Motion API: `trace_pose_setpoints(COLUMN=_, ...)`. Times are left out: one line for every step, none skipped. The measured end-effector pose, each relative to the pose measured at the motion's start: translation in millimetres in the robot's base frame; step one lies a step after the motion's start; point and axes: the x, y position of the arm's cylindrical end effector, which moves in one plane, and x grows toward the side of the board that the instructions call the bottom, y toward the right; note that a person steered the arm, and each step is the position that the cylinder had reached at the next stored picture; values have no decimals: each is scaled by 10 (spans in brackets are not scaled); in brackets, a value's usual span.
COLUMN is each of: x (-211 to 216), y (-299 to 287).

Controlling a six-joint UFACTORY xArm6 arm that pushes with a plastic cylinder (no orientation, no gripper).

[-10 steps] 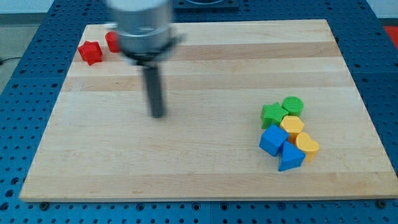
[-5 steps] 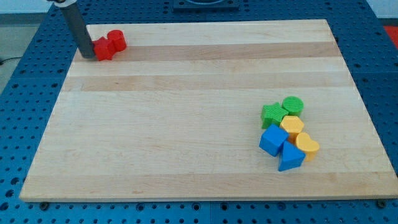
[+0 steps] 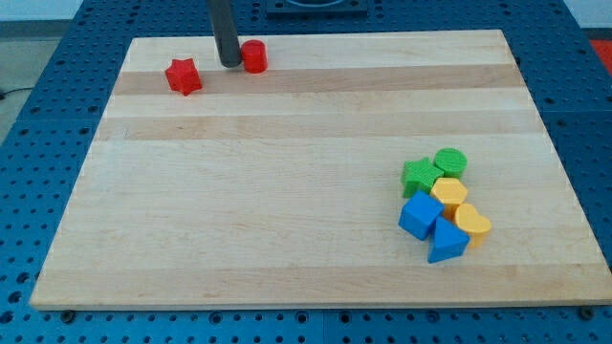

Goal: Push the red circle into a group of blocks

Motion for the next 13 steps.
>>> trace_pose_setpoints(x=-128, y=121)
trace_pose_setpoints(x=-174, y=833)
trace_pose_setpoints(x=77, y=1320)
trace_pose_setpoints(x=169, y=1580)
trace_pose_setpoints(x=-52, y=1709)
trace_pose_setpoints(x=15, y=2382)
trace_pose_setpoints(x=429, y=2446)
trace_pose_setpoints(x=97, y=2231)
trace_pose_setpoints(x=-245, y=2265)
trace_pose_setpoints(x=-76, y=1648)
trace_pose_setpoints(x=180, y=1550)
trace_pose_setpoints(x=48, y=1932)
trace_pose_setpoints(x=115, y=2398)
